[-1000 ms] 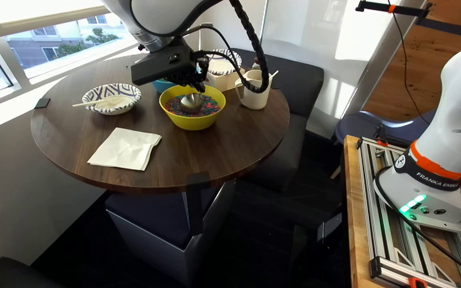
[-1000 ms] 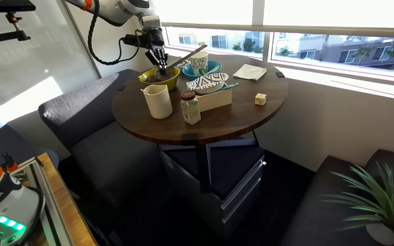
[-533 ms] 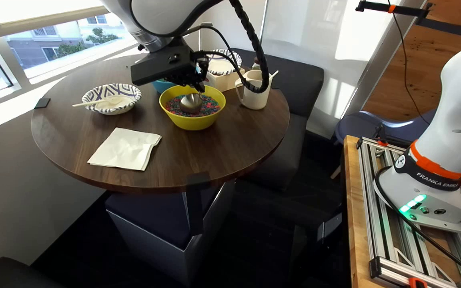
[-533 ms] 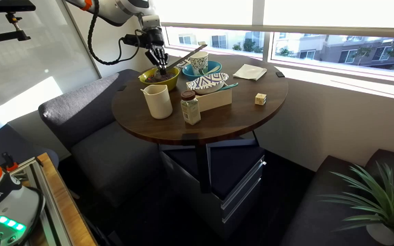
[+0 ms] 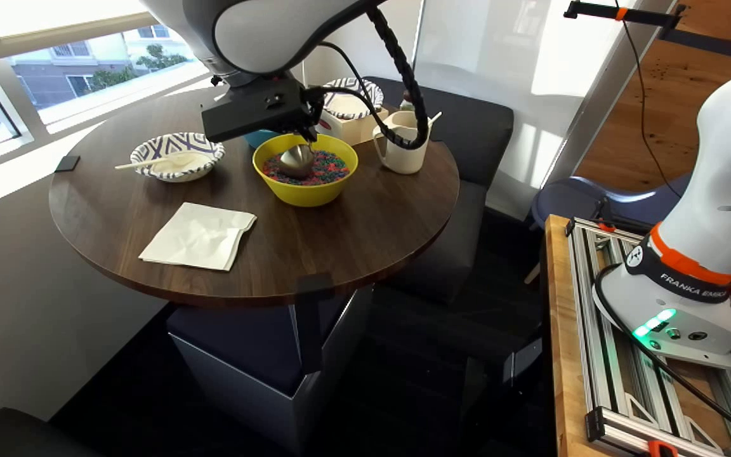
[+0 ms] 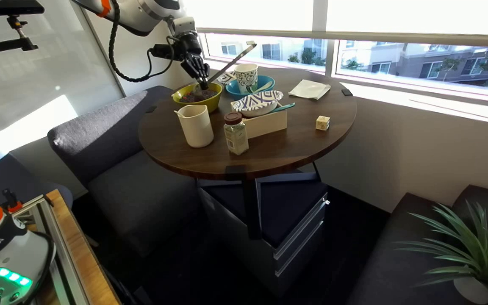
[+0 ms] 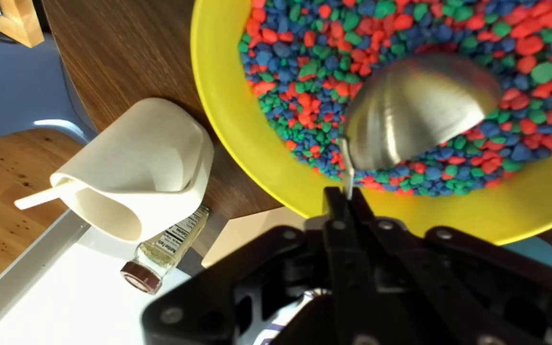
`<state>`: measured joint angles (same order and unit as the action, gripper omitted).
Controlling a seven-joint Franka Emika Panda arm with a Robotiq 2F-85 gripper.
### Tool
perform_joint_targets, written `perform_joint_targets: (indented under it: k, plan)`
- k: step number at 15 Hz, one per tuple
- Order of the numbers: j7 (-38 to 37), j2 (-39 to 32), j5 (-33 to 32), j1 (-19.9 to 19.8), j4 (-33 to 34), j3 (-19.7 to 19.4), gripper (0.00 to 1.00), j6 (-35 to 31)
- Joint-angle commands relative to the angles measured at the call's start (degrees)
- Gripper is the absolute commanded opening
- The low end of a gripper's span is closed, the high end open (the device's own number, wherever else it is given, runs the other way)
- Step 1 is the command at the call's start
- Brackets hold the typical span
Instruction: Use the silver ladle to place cereal from the yellow bowl into the coffee cup.
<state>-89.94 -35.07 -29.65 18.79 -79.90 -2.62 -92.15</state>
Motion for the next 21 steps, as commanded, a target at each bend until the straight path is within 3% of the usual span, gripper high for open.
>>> perform_joint_targets:
  k: [1,9,21]
  plan:
    - [-1.7,0.5,-3.7,1.3,-2.2,-0.2,0.01,-2.2]
    - [-5.5,-0.1,-12.1,3.6,-4.1,0.5,0.01,-2.7]
    - [-15.5,4.0,-25.5,3.7,-13.9,4.8,0.01,-9.7]
